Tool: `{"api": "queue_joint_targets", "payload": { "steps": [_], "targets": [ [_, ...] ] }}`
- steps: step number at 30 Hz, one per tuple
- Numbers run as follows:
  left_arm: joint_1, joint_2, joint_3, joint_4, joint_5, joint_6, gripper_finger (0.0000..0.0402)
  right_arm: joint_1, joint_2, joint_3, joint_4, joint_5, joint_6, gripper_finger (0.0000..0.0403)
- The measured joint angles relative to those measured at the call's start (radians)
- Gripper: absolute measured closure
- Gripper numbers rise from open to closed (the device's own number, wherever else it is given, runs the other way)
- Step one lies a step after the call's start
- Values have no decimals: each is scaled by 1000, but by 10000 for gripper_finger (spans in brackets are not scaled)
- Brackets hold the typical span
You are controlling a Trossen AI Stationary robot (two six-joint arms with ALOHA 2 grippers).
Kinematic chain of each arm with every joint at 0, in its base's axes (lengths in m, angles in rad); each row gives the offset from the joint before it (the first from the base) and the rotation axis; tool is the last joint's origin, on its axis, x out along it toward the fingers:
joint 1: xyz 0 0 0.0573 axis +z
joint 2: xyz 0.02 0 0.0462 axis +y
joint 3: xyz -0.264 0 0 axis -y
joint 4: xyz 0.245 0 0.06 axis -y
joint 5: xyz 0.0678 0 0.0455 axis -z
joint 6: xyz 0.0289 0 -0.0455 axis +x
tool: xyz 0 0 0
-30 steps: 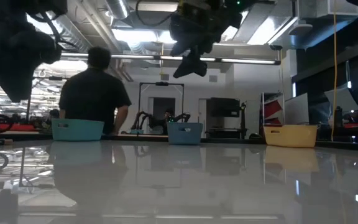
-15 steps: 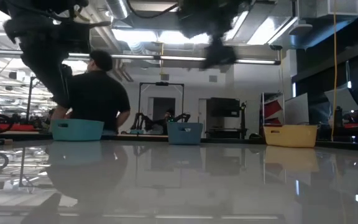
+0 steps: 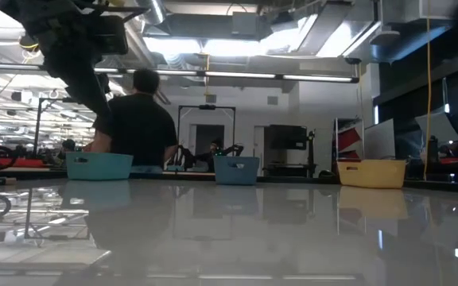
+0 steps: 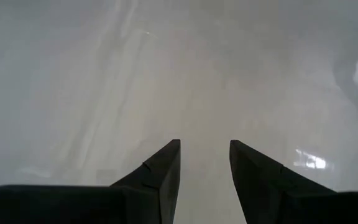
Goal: Sort batteries
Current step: Put the silver battery into the yellow bin
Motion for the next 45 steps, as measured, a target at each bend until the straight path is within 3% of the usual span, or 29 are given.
{"api": "queue_joint_targets", "payload": {
  "steps": [5, 9, 15, 22, 30, 39, 45],
  "targets": [
    [0, 0, 0, 24, 50, 63, 273, 168, -2, -127, 38, -5, 203, 114],
    [0, 0, 0, 122, 50, 31, 273, 258, -27, -235, 240, -60, 384, 114],
    [2, 0, 0, 246, 49, -37, 273, 324, -76, -327, 324, 67, 634, 114],
    [3, 0, 0, 231, 40, -112, 273, 347, -79, -396, 390, 72, 669, 114],
    [3, 0, 0, 233, 39, -189, 273, 347, -78, -489, 451, 0, 798, 114],
    [3, 0, 0, 232, 35, -240, 273, 347, -78, -491, 581, 60, 906, 114],
    [3, 0, 0, 233, 9, -242, 273, 346, -78, -491, 579, 98, 926, 114]
  ]
}}
